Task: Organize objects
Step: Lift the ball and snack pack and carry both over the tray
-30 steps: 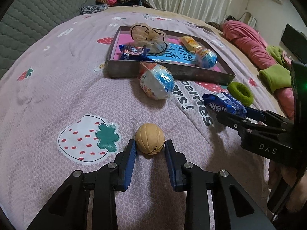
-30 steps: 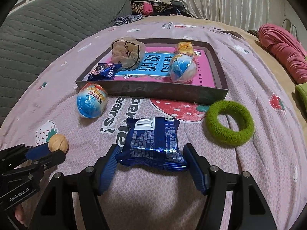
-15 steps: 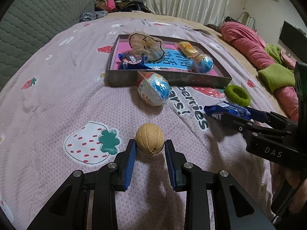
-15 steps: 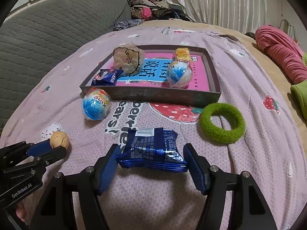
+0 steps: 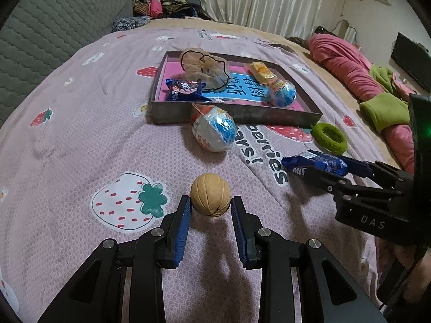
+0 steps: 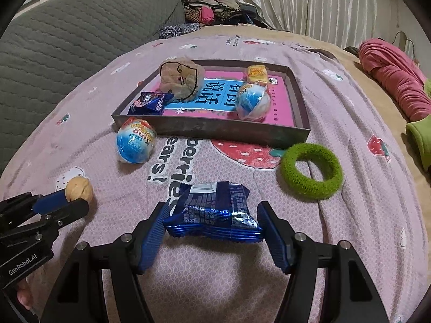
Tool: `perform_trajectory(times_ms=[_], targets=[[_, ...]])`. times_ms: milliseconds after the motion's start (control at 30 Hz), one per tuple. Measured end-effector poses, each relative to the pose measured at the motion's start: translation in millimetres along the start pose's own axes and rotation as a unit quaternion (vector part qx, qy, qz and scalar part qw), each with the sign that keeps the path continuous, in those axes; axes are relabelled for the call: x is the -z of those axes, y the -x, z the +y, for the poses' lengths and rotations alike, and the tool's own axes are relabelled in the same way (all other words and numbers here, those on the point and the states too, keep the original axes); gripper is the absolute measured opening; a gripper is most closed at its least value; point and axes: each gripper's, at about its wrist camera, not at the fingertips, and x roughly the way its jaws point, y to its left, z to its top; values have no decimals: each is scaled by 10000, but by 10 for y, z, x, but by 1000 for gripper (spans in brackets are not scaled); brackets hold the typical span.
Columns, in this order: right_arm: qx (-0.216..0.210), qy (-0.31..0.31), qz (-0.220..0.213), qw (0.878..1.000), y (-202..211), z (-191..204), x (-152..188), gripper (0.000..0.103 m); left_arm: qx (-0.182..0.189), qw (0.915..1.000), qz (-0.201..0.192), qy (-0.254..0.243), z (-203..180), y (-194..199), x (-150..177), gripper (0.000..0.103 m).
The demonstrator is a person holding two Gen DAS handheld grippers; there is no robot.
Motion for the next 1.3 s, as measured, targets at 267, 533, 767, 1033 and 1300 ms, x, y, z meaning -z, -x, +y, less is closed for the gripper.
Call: perform_trajectory(times_ms=[267,533,767,1033,1300], targets=[[35,-18,288,9996,-119,-17,38,60,13,10000,12,6,-23,0,4,31],[-70,-111,161,9998,-72,-36,41,56,31,10000,-19,19,-19,26,-1,31],[-135,-161,84,9997,-24,-45,6,54,58,10000,-63,22,-30,65,-11,31],[-192,-228,110,9995,-114,-32,9,53,73,10000,-60,6,-42,76,-11,31],[-395,-288,-16,9988,-55,-28,-83,53,60,9999,-139,24,-36,149,-87,31]])
